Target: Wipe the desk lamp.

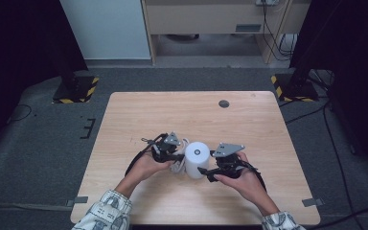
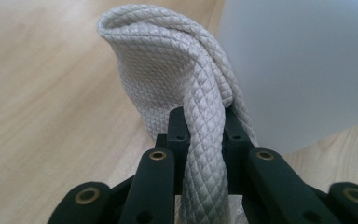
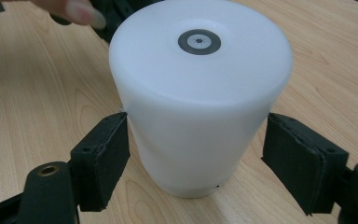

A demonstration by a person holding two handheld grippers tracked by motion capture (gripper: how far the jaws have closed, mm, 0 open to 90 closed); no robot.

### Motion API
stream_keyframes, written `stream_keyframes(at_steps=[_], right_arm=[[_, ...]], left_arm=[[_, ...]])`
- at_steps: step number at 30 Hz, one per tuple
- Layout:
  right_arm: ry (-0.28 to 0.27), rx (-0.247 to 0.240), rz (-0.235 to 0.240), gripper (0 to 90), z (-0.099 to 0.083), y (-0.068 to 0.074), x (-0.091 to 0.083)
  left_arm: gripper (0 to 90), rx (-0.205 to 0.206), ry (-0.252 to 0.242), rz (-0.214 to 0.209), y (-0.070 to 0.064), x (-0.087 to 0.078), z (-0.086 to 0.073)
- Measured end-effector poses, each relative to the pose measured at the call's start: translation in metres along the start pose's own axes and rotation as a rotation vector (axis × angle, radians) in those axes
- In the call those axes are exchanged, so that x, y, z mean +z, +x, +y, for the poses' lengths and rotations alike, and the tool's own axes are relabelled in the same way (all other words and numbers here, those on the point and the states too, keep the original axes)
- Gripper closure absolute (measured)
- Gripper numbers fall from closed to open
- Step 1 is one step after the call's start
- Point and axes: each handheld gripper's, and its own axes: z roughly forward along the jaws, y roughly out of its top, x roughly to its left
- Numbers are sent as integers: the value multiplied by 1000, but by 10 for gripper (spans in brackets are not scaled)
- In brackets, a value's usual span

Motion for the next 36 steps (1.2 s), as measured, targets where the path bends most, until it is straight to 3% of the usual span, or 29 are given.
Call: stream_keyframes(at_steps=[3, 7, 18, 23, 29, 36], right_arm=[[-2, -1, -1, 235, 0, 0, 0], [-4, 0, -2, 237, 0, 0, -1], [-5, 0, -3, 236, 1, 0, -1], [-6, 3, -2, 238, 0, 0, -1], [-6, 10, -12, 207, -2, -2, -4], [7, 17, -21, 150, -10, -6, -13]], left_arm=[[777, -21, -63, -4, 3, -12, 5], [777, -27, -95, 4, 4, -20, 9], [777, 19, 58, 22, 1, 16, 3], [777, 19, 63, 29, 3, 14, 2], [770, -27, 12, 105, 15, -13, 2], [769, -109, -11, 231, 44, -47, -14]])
